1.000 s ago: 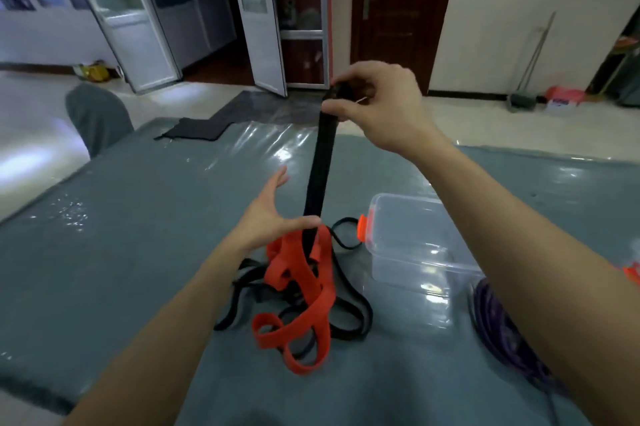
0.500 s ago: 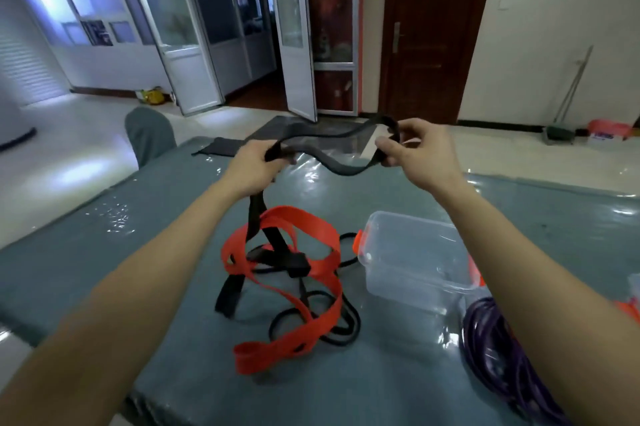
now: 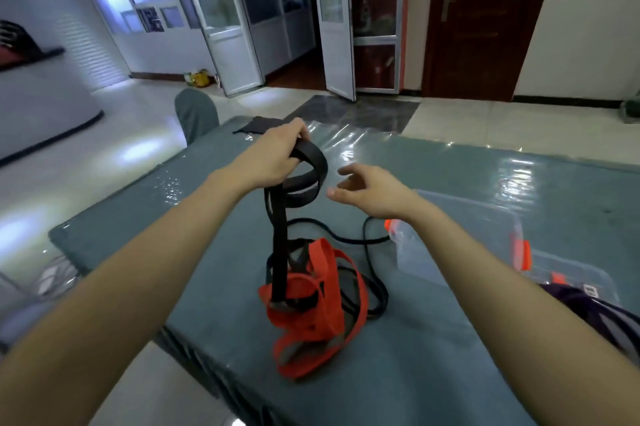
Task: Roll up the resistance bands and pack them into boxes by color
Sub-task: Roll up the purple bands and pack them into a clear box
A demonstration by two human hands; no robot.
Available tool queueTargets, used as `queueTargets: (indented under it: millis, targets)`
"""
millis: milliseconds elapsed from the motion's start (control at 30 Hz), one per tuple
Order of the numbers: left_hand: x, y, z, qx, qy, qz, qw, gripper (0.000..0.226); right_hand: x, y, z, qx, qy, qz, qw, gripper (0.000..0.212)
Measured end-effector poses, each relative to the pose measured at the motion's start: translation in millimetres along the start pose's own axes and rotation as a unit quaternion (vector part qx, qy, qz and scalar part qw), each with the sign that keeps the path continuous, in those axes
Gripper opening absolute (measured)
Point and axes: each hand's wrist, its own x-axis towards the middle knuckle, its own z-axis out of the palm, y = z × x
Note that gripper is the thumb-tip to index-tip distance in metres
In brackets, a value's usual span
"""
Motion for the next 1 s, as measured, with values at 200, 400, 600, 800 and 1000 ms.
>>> queueTargets:
  millis: [200, 400, 600, 800, 1000]
  targets:
    - [20, 2, -6, -0.085, 0.008, 0.036, 0.996, 0.040, 24, -3, 36, 0.079, 0.094, -0.052, 0.991, 0.071]
    - [14, -74, 38, -0.207, -0.182, 0.006, 0.961, 0.111, 36, 18, 34, 0.158, 0.156, 0.058, 0.973, 0.008]
    - [-64, -158, 195, -0.150, -0.367, -0.146, 0.906, 0.084, -26, 64, 46, 0.103, 0.012, 0.184, 0.977, 0.056]
    - [-89, -160, 268, -0.247, -0.218, -0.367, 0.870, 0.080, -72, 144, 120, -0.124, -0.072, 0.365, 0.920, 0.028]
    - [-78, -165, 253, -0.259, -0.151, -0.289, 0.909, 0.024, -80, 165, 165, -0.155, -0.077, 0.429, 0.886, 0.056]
